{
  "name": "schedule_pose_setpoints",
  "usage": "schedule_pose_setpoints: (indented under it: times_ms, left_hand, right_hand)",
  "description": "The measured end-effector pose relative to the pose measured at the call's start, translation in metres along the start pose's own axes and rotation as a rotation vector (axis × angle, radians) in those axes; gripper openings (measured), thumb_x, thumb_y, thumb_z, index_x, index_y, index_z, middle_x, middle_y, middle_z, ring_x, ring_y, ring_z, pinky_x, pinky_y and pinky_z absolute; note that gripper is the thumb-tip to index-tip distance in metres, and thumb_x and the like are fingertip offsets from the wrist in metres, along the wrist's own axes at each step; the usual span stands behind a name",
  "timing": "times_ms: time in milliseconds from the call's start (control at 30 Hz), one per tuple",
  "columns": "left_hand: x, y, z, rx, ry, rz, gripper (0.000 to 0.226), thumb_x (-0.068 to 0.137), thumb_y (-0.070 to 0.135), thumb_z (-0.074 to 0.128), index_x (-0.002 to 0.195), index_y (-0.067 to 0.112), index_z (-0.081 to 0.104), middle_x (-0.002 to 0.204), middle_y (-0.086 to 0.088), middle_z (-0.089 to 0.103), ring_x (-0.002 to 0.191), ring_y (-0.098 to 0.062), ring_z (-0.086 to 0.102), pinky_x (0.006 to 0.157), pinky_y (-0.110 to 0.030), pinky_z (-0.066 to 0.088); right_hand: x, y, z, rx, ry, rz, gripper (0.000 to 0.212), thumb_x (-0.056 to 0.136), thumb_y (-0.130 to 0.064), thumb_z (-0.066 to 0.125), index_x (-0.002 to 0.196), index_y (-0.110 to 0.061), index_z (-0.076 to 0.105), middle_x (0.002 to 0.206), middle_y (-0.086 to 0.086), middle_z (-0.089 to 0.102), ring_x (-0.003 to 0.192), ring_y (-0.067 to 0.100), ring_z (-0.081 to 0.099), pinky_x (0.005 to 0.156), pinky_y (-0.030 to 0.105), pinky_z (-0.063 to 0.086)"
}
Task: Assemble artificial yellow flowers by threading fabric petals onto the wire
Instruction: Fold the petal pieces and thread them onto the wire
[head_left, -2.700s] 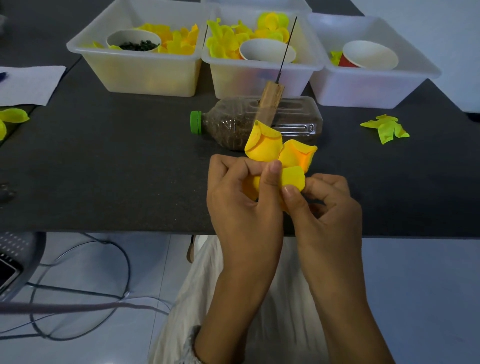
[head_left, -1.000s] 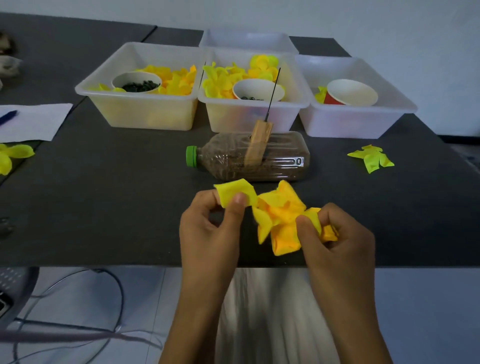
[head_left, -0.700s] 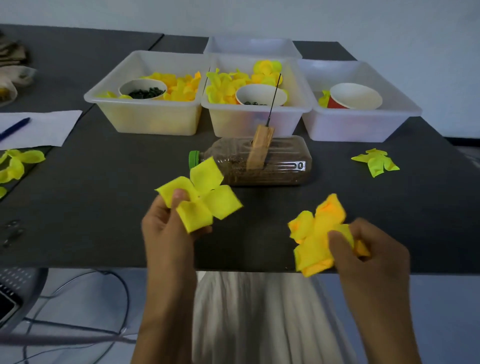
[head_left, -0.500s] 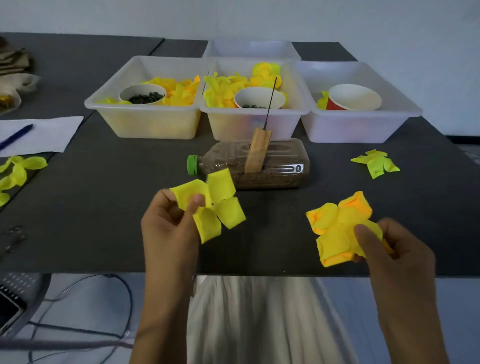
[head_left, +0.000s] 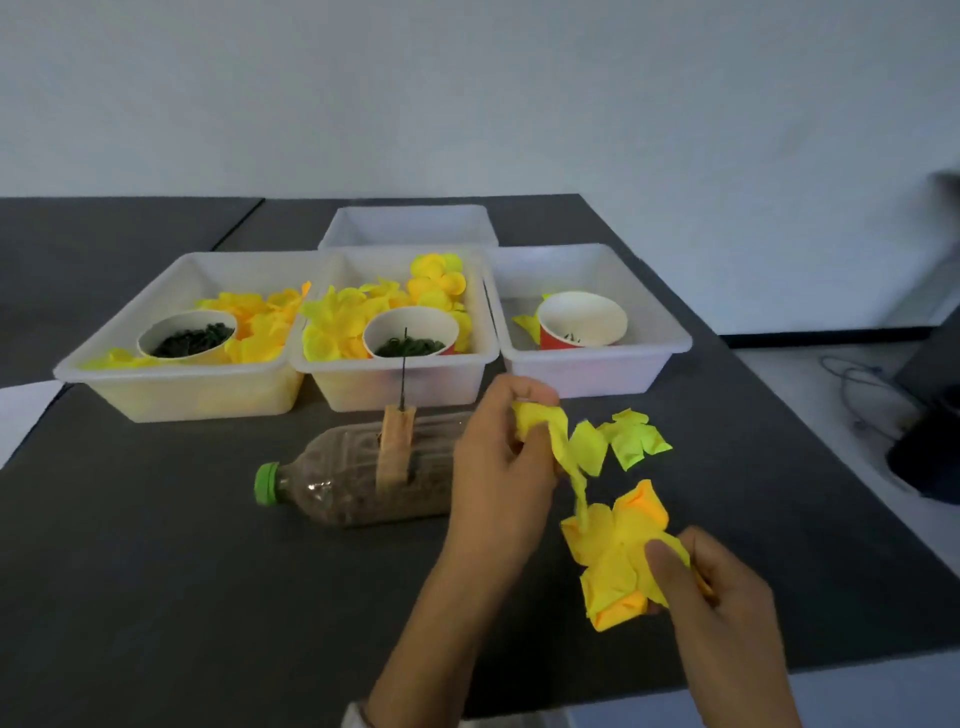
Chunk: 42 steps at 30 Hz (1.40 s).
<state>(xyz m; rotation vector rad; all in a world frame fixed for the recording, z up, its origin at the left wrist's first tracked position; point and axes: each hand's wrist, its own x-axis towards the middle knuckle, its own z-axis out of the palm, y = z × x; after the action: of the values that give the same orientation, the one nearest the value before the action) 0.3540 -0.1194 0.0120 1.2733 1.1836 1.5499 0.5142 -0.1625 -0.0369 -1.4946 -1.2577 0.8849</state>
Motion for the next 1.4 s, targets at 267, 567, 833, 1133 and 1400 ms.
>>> schedule_pose_setpoints:
  times_ms: [267, 567, 833, 1133, 1400]
  left_hand:
    - [0.147, -0.018, 0.062, 0.188, 0.293, 0.054, 0.032, 0.096, -0.003, 0.037, 0.104, 0.007, 0.067, 0.098, -0.004, 0.066, 0.079, -0.011, 0.059, 0.073, -0.018, 0.048]
    - [0.241, -0.045, 0.044, 0.904, -0.111, -0.246, 0.034, 0.099, 0.028, 0.043, 0.129, 0.038, 0.055, 0.133, -0.005, 0.059, 0.128, -0.032, 0.046, 0.112, -0.053, 0.028]
    - [0.162, -0.017, 0.044, 0.841, -0.069, 0.115, 0.031, 0.099, 0.026, 0.05, 0.128, 0.03, 0.062, 0.136, 0.0, 0.058, 0.127, -0.022, 0.05, 0.107, -0.049, 0.04]
    - [0.05, 0.009, 0.031, 1.033, -0.547, 0.054, 0.036, 0.093, 0.055, 0.054, 0.126, 0.041, 0.058, 0.124, 0.018, 0.054, 0.116, -0.004, 0.045, 0.101, -0.032, 0.042]
    - [0.051, -0.002, 0.026, 0.849, -0.513, -0.065, 0.007, 0.092, 0.031, 0.067, 0.093, 0.037, 0.064, 0.095, 0.017, 0.062, 0.088, -0.003, 0.057, 0.071, -0.014, 0.041]
  right_hand:
    - [0.043, -0.003, -0.021, 0.005, 0.004, 0.018, 0.034, 0.091, -0.015, 0.059, 0.061, -0.003, 0.046, 0.059, 0.018, 0.047, 0.044, 0.001, 0.042, 0.044, 0.011, 0.039]
    - [0.057, -0.001, -0.023, 0.08, -0.022, 0.067, 0.034, 0.091, -0.013, 0.058, 0.062, 0.0, 0.048, 0.061, 0.026, 0.046, 0.053, 0.016, 0.046, 0.043, 0.013, 0.039]
    - [0.067, -0.003, -0.002, 0.279, -0.034, 0.205, 0.032, 0.096, -0.013, 0.052, 0.066, -0.005, 0.058, 0.058, 0.0, 0.059, 0.053, 0.01, 0.058, 0.059, 0.036, 0.05]
    - [0.074, -0.027, 0.022, 0.276, 0.04, 0.184, 0.035, 0.096, -0.043, 0.045, 0.071, -0.048, 0.069, 0.07, -0.011, 0.068, 0.075, 0.014, 0.066, 0.066, 0.028, 0.053]
    - [0.06, -0.019, 0.024, 0.269, 0.013, 0.117, 0.031, 0.095, -0.023, 0.056, 0.071, -0.034, 0.074, 0.07, -0.004, 0.068, 0.075, 0.017, 0.066, 0.06, 0.024, 0.054]
